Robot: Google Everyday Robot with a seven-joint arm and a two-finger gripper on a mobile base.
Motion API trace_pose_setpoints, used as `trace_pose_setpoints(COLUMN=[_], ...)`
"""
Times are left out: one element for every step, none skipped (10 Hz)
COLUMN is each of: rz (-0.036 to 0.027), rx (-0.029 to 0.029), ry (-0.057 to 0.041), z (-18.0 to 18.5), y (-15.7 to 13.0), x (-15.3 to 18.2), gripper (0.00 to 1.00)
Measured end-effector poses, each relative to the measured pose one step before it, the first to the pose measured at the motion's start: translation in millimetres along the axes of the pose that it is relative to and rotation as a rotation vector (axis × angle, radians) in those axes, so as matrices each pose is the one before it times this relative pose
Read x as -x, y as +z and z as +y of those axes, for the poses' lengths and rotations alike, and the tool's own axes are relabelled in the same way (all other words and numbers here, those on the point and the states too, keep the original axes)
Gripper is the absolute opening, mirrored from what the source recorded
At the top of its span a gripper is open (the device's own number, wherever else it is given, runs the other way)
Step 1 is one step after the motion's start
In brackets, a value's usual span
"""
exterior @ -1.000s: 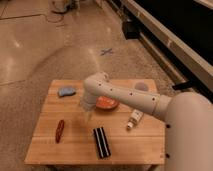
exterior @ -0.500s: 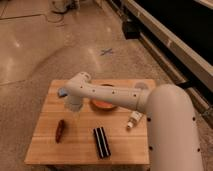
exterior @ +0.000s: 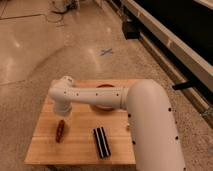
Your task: Drag the pepper across the table
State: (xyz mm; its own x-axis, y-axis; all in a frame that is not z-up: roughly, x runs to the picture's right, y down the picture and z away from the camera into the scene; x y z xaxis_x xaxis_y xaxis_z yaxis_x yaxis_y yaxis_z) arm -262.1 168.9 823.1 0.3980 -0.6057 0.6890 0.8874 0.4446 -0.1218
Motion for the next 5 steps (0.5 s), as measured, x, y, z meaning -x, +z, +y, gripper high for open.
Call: trace_pose_setpoints(rz=[0.00235,0.00496,0.00533,0.00724,0.00778], rx=[0.01491,0.01819,0.01274,0.00945,0.00949], ry=[-0.01592,-0.01756,-0.00836,-0.00521,-0.00339], z=[-3.5,-4.85,-2.84,-2.13,-1.49], y=[5.91,7.3,4.73,3.37,3.07], x=[3.87,3.48,0.49,-1.27,-2.09], gripper=[0.65,0.65,0.65,0.65,0.63])
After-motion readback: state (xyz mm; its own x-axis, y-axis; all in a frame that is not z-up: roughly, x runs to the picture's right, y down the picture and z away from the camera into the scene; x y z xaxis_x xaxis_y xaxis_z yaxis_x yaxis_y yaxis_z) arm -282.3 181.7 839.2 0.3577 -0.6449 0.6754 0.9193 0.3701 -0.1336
